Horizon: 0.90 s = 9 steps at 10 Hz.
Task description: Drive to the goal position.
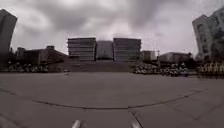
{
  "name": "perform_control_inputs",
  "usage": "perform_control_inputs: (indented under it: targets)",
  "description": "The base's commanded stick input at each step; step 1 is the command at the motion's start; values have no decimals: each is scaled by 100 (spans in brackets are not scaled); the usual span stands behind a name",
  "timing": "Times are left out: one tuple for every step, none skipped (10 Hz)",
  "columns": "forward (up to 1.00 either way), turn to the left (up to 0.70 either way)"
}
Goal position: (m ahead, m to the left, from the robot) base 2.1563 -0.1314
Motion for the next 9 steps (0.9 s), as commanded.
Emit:
perform_control_inputs:
  targets:
    - [100,-5]
    - [100,0]
    - [100,0]
    - [100,0]
    - [100,0]
    - [100,0]
    - [100,0]
    - [100,0]
    - [100,0]
